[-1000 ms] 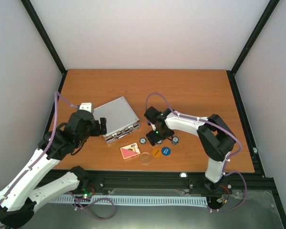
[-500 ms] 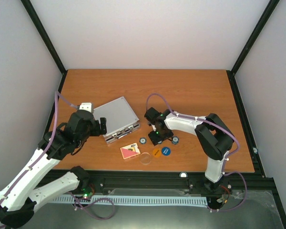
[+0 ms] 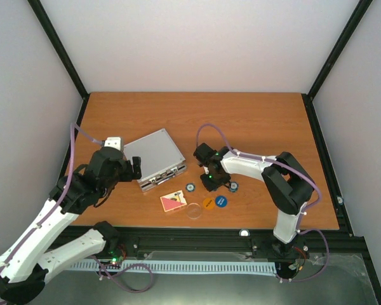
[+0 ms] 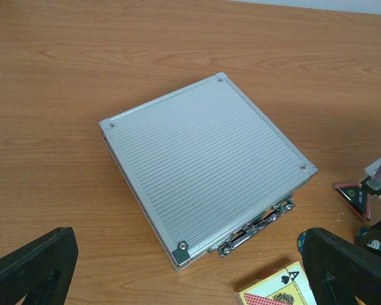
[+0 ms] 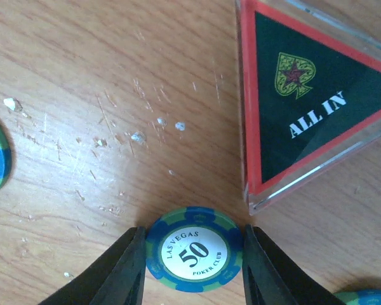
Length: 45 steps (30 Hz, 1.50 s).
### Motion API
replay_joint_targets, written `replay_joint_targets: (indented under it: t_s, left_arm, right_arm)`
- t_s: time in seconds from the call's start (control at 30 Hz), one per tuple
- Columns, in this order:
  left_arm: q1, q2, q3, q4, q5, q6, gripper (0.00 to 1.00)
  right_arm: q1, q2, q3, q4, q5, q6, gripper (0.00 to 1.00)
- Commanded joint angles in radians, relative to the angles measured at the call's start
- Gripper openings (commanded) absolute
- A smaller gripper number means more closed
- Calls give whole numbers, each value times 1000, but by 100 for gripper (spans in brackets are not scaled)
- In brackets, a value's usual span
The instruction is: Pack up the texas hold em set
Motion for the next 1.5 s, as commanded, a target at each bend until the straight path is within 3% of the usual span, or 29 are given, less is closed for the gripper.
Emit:
replay_joint_targets:
  t_s: [0.0, 0.5, 1.0, 1.17, 1.27, 1.33, 1.4, 1.47]
  left_arm:
    - [0, -15, 11, -15, -15, -18, 100]
    - [0, -13, 13, -4, -4, -11, 100]
    - [0, -16, -4, 18, 18, 4, 100]
    - [0, -3, -6, 25, 22, 2, 100]
    - [0, -2, -10, 33, 34, 3, 100]
    - [0, 2, -12, 37, 38, 7, 100]
    - [0, 7, -11, 37, 41, 10, 100]
    - [0, 13, -8, 41, 49, 15, 100]
  right_arm:
    - [-3, 16, -41, 2, -27, 8, 29]
    - [-4, -100, 63, -130, 52, 27, 28]
    - [-111, -177, -28, -136, 114, 43, 29]
    - [-119, -164, -28, -115, 130, 55, 42]
    - [-145, -154, -23, -108, 151, 75, 62]
    - [-177, -142, -13, -104, 141, 85, 70]
    - [-203, -135, -2, -97, 128, 100, 94]
    - [-221, -122, 24, -98, 144, 114, 100]
